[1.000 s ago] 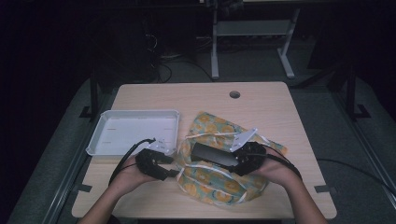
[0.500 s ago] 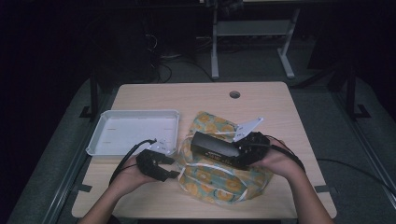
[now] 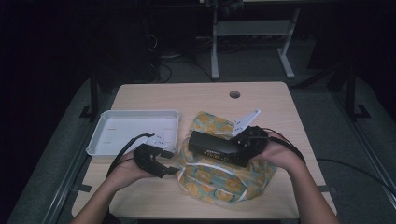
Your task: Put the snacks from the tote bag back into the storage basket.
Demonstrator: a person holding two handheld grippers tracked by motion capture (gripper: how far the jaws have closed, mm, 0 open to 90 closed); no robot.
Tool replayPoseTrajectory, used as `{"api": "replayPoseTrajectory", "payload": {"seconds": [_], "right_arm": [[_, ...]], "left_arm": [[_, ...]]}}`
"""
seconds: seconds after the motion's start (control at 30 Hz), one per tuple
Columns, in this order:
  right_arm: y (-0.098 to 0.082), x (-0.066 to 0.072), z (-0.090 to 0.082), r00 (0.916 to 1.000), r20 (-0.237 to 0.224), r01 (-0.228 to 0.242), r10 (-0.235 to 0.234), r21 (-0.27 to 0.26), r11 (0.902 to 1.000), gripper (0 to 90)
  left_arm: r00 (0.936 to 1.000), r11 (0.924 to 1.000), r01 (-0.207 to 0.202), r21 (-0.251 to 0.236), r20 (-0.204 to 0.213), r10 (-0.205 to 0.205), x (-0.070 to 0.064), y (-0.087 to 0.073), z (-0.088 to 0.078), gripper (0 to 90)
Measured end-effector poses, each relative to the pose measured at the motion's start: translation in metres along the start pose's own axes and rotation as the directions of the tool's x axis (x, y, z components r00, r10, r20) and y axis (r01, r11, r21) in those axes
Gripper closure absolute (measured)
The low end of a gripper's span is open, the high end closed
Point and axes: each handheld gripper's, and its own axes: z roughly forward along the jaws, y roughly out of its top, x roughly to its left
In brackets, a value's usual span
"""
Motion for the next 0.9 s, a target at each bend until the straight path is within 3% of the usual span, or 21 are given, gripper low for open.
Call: {"api": "replayPoseTrajectory", "payload": {"seconds": [0.13, 0.47, 0.9], "right_arm": [[0.006, -0.001, -0.002, 0.9997, -0.016, 0.018, -0.018, 0.015, 0.9997, 42.0], [0.017, -0.002, 0.004, 0.9953, -0.059, 0.081, -0.077, 0.056, 0.9951, 42.2], [0.037, 0.003, 0.006, 0.9858, -0.093, 0.147, -0.140, 0.077, 0.9861, 42.5]], "left_arm": [[0.9991, 0.9990, -0.037, 0.022, -0.019, 0.038, 0.003, 0.007, -0.009, 27.3], [0.9945, 0.9934, -0.104, 0.049, -0.004, 0.104, 0.012, 0.025, -0.028, 22.2], [0.9742, 0.9702, -0.226, 0.088, 0.025, 0.224, 0.014, 0.064, -0.032, 20.3]]}}
